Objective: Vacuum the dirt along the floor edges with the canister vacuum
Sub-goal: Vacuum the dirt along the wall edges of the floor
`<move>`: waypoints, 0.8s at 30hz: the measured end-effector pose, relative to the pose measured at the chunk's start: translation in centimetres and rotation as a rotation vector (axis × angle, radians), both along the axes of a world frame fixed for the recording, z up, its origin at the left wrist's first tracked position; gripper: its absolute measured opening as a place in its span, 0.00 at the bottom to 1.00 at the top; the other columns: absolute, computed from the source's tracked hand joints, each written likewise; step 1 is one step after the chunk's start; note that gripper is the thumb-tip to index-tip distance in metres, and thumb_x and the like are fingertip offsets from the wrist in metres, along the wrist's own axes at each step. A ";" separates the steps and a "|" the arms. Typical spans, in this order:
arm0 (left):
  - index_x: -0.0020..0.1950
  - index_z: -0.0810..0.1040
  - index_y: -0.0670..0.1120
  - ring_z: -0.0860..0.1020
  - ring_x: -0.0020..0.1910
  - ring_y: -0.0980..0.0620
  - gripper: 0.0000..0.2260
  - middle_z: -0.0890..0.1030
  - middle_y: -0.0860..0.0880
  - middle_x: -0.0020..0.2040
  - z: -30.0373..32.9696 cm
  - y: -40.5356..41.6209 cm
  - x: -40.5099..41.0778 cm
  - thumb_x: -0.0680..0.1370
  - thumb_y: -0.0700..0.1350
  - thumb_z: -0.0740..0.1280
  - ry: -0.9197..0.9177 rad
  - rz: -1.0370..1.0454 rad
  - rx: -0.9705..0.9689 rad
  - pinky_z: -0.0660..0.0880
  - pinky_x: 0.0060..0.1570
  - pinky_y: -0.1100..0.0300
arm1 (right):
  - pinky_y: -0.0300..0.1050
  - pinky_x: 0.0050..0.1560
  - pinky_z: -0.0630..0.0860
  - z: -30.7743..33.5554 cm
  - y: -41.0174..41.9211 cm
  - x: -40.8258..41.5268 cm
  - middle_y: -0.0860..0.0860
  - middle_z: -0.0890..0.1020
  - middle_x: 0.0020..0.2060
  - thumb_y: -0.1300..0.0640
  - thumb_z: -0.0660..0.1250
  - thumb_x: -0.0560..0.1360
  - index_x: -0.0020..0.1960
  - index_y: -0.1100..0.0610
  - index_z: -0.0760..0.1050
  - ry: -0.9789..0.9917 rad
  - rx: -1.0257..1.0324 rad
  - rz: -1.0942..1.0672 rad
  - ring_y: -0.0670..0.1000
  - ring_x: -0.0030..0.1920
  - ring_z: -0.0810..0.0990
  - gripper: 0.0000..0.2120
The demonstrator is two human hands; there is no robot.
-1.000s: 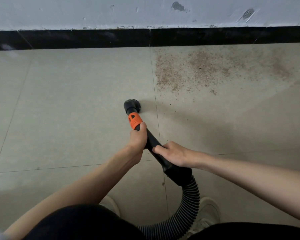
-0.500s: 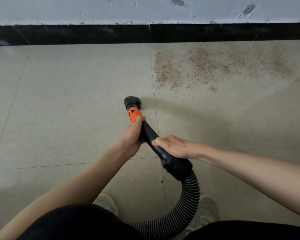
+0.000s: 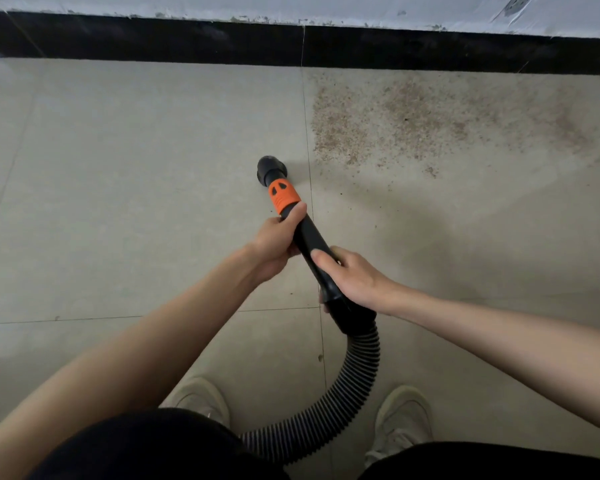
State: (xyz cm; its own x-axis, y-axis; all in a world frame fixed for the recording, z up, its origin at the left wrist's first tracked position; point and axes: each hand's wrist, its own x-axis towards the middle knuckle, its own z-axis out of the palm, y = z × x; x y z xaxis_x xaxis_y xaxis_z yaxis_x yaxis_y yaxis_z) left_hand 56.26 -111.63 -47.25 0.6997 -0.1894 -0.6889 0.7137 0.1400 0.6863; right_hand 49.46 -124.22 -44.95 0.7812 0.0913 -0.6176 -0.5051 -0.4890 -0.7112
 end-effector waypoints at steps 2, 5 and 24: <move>0.47 0.73 0.40 0.77 0.39 0.52 0.12 0.76 0.46 0.42 -0.1 0.3 1.0 0.80 0.50 0.63 0.012 0.011 -0.005 0.76 0.37 0.61 | 0.58 0.51 0.78 -0.1 0.4 0.8 0.61 0.81 0.41 0.43 0.58 0.81 0.42 0.55 0.69 -0.014 0.006 -0.008 0.64 0.44 0.81 0.17; 0.47 0.73 0.40 0.78 0.39 0.52 0.12 0.77 0.46 0.42 -0.7 0.6 1.3 0.80 0.50 0.63 0.016 -0.009 -0.005 0.76 0.37 0.62 | 0.58 0.51 0.78 -0.8 0.7 1.4 0.60 0.81 0.40 0.43 0.58 0.81 0.42 0.55 0.69 0.009 0.018 -0.014 0.62 0.43 0.82 0.17; 0.66 0.72 0.39 0.78 0.54 0.48 0.17 0.79 0.44 0.56 14.3 10.4 14.2 0.82 0.47 0.57 -0.239 -0.018 0.430 0.74 0.55 0.55 | 0.50 0.44 0.80 9.5 9.3 20.0 0.54 0.83 0.32 0.41 0.61 0.80 0.50 0.58 0.74 0.066 0.421 -0.113 0.55 0.34 0.82 0.19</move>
